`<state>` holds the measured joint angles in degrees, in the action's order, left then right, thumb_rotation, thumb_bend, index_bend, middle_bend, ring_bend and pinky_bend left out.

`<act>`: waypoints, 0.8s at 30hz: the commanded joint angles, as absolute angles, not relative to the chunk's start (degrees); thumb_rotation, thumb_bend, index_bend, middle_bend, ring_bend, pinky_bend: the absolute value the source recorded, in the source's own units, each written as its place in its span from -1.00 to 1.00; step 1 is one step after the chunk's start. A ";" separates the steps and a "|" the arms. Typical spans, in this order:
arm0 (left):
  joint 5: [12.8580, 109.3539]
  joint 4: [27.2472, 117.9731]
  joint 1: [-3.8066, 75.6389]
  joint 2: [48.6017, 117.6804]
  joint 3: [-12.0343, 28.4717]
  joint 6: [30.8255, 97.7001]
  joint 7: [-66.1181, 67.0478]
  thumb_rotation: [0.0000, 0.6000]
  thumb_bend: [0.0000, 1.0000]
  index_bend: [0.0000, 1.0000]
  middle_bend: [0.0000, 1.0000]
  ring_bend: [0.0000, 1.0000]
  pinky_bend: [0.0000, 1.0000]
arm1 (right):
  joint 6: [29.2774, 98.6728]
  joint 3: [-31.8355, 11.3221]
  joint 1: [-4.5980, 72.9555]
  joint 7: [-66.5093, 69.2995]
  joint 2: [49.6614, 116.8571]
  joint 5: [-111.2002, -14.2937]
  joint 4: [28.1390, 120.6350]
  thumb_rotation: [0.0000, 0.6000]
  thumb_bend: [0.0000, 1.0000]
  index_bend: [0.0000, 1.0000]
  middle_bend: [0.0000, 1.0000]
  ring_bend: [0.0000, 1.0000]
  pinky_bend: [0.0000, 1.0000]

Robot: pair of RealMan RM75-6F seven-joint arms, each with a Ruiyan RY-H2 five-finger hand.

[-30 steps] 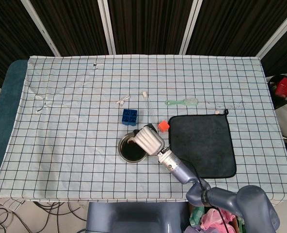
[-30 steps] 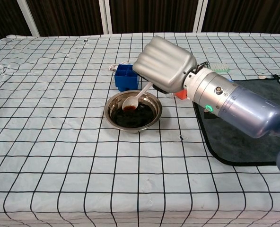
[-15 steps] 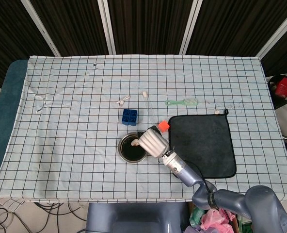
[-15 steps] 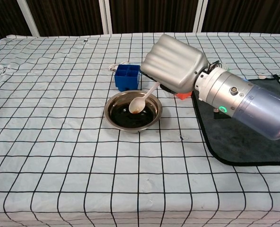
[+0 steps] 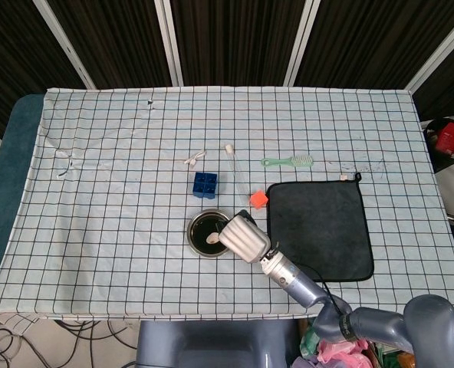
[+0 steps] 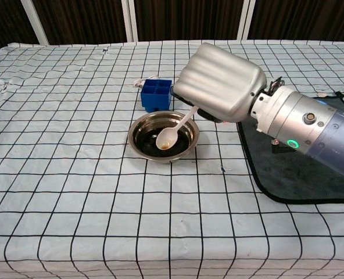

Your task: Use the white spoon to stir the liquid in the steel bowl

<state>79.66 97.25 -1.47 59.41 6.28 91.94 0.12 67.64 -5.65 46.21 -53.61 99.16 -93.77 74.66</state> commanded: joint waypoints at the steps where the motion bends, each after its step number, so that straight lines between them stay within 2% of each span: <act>1: 79.65 97.26 -1.52 59.39 6.29 91.99 0.03 1.00 -0.56 -0.81 -1.00 -1.00 -1.00 | 67.64 -5.41 45.94 -54.11 98.90 -94.02 75.63 1.00 -0.23 0.39 0.80 1.00 1.00; 9: 79.68 97.24 -1.52 59.36 6.29 91.96 0.02 1.00 -0.56 -0.81 -1.00 -1.00 -1.00 | 66.86 -6.21 46.19 -54.47 100.44 -93.59 76.17 1.00 -0.23 0.39 0.80 1.00 1.00; 24: 79.91 97.30 -1.59 59.08 6.16 91.85 -0.50 1.00 -0.56 -0.81 -1.00 -1.00 -1.00 | 65.27 -9.84 48.61 -52.74 107.66 -91.14 66.70 1.00 -0.23 0.39 0.80 1.00 1.00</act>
<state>79.90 97.30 -1.58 59.09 6.16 91.85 -0.49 65.51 -9.46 48.23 -53.14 106.87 -91.48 67.75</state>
